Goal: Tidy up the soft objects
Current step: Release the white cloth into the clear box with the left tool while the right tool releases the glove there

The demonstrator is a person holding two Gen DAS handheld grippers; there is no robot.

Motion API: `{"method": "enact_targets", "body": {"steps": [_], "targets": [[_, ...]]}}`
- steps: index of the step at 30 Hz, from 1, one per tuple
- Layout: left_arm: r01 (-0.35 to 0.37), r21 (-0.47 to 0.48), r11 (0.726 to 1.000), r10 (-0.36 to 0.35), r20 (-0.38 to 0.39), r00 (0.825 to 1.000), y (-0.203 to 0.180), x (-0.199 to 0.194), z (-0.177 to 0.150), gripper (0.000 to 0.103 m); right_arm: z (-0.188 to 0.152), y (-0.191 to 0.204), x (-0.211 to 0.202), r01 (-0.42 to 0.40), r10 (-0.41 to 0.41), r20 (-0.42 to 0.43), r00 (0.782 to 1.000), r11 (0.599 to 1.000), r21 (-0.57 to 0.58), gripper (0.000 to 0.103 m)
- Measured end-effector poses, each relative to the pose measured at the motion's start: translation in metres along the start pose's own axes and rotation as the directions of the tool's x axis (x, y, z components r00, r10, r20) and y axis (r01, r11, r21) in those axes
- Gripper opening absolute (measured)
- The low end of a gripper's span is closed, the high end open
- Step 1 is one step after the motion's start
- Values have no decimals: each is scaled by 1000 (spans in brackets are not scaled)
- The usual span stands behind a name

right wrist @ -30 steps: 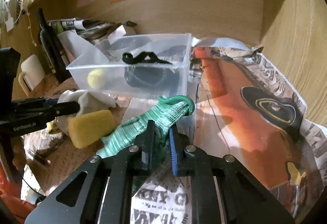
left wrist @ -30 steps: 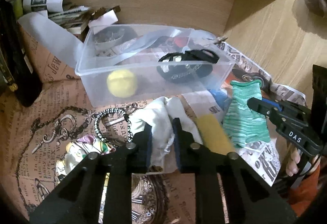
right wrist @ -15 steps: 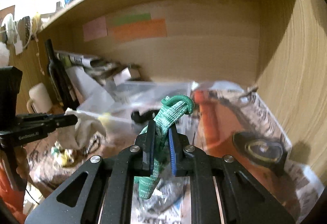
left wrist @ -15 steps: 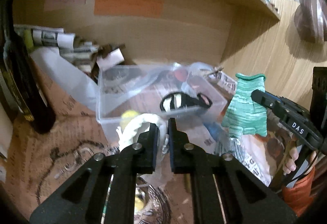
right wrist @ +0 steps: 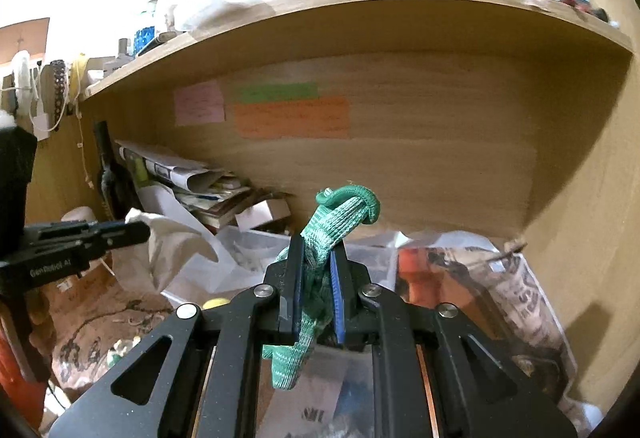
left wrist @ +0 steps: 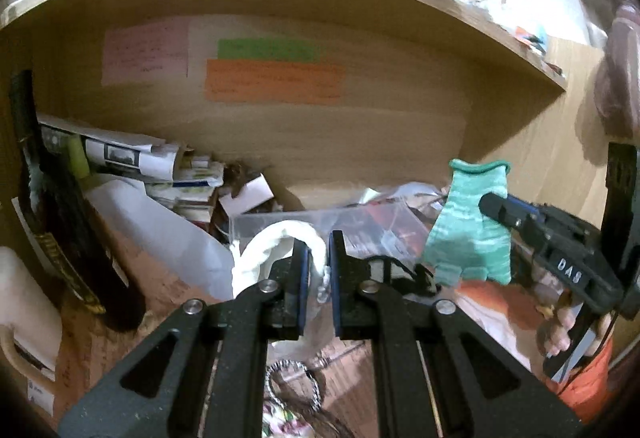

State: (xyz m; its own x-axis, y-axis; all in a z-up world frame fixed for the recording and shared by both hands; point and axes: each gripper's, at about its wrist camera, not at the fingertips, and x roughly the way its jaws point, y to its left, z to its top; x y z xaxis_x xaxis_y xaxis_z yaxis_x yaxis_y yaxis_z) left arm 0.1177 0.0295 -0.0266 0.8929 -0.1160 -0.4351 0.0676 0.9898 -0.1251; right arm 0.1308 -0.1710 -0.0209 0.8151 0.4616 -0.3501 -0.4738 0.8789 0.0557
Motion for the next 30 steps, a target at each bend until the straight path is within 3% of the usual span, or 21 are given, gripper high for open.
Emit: {"method": "enact_targets", "body": {"steps": [11,21,30], "targets": [[-27,-18,999,25,-99,995,18,62,4,9,4,15,57,-31,25,-92,995,998,-55,11],[-15,-23,1000,10,-233,972,24,121,-9,9,-12,25,103,-50,27,-232,972,994,-94,11],[-14,4,1000,14,-279,960,17,126,-18,13,-27,28,125,-58,19,-331,944,992,-110,12]]}}
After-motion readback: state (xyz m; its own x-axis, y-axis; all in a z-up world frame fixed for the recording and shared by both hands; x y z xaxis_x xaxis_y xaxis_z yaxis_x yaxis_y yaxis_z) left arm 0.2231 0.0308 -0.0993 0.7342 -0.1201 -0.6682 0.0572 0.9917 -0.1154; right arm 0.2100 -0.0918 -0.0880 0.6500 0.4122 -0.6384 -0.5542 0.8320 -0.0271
